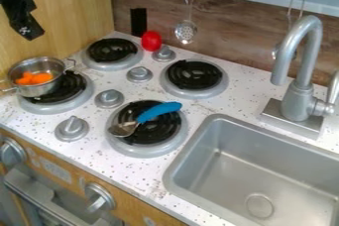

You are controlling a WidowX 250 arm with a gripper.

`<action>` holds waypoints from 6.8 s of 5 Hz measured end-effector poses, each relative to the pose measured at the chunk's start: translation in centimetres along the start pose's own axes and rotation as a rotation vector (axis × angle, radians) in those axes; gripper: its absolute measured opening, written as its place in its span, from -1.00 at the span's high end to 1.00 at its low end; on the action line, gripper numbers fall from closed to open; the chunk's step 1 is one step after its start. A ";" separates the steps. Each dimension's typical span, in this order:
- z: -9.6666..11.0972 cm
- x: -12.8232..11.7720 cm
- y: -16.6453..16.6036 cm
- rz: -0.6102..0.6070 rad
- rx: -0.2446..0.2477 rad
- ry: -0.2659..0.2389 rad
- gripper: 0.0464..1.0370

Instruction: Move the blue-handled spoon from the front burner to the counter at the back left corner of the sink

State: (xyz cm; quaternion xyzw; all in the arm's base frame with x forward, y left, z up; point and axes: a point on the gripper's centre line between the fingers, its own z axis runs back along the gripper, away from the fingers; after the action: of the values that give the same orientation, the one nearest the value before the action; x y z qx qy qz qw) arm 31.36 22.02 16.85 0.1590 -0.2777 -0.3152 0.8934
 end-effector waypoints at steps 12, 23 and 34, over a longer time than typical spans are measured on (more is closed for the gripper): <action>-9.4 12.1 -17.5 0.201 -0.289 0.302 -0.94; -11.5 8.8 -14.1 0.243 -0.279 0.307 0.19; -16.1 24.5 -19.3 0.431 -0.296 0.126 0.19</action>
State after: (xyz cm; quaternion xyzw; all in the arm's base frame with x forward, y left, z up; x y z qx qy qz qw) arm 47.61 -6.69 4.91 -0.0169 -0.1996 -0.1446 0.9690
